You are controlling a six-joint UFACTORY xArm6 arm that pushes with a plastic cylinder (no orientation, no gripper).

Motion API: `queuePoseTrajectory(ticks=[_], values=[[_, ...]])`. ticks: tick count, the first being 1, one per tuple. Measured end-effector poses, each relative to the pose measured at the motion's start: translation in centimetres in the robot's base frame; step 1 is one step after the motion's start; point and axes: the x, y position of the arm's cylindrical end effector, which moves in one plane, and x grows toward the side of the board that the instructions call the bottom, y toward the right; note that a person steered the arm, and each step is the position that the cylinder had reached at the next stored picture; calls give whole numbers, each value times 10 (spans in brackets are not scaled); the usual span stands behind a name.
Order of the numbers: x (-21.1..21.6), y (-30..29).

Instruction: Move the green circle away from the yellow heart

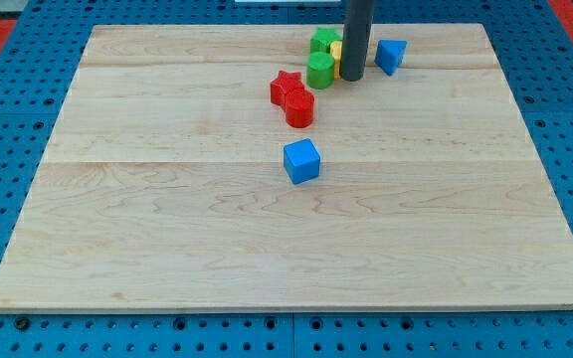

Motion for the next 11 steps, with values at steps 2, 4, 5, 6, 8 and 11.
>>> queuePoseTrajectory(ticks=[2,4,5,6,8,11], values=[[14,115],[-65,98],[-55,34],[-20,12],[4,-40],[5,-56]])
